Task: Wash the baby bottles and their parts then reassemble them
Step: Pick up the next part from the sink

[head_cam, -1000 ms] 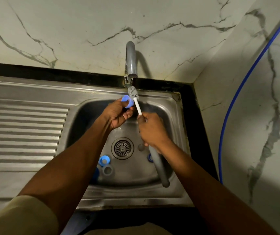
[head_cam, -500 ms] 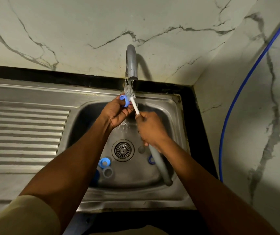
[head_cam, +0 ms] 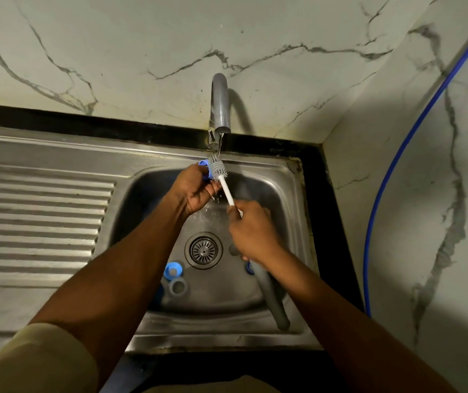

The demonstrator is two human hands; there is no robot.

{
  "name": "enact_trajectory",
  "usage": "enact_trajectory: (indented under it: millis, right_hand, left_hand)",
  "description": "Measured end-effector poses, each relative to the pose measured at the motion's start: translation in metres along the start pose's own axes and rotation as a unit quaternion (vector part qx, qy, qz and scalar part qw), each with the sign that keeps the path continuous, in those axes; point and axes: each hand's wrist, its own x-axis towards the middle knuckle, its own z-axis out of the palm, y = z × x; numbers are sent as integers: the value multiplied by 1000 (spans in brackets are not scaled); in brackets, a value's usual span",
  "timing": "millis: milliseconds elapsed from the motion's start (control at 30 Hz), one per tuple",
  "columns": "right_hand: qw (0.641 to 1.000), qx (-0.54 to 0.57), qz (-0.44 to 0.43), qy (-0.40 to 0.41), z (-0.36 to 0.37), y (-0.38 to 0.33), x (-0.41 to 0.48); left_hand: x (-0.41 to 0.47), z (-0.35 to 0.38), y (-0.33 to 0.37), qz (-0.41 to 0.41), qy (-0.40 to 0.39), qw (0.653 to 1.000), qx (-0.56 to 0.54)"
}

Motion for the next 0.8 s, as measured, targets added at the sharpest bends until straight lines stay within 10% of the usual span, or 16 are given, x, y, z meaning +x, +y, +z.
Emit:
enact_trajectory:
  millis: [800]
  right_hand:
    - [1000,-12,15,23,-5,-2,17]
  left_hand:
    - [-9,-5,-2,4,-48,998,39]
